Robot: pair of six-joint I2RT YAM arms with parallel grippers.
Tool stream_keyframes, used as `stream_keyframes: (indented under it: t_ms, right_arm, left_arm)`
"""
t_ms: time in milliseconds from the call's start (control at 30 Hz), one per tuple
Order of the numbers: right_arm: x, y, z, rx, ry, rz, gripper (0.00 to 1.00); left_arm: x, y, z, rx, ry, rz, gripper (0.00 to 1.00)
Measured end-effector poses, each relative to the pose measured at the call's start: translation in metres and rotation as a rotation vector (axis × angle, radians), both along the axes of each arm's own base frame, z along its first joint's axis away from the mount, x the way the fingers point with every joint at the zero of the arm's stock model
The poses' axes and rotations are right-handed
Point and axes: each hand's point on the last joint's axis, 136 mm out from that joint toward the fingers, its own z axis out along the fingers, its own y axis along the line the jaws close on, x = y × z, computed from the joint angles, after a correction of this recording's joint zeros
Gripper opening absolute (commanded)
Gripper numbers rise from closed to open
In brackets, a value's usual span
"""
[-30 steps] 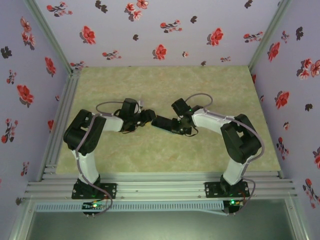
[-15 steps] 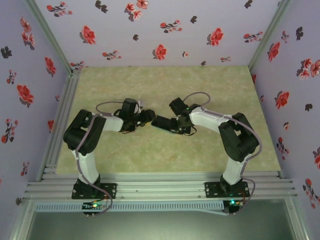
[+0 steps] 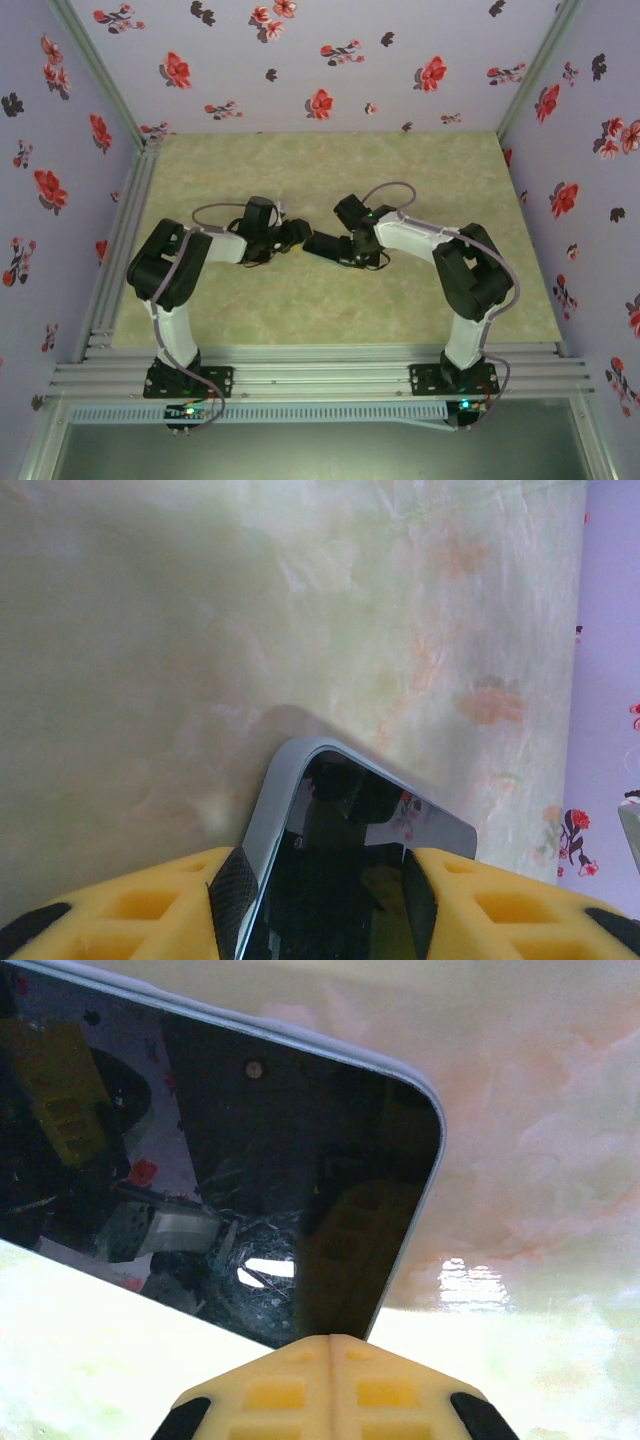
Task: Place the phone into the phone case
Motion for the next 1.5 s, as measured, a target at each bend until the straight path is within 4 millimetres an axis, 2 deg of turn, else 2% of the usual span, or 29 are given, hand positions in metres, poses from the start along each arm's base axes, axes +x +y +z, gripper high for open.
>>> stream_keyframes:
  t_ms: [1500]
  right_arm:
    - [-0.001,0.0025,-0.004,-0.037,-0.014,0.01,0.0]
  left_arm:
    - [-0.0058,0.0062,-0.0013,0.022,0.026,0.0,0.5]
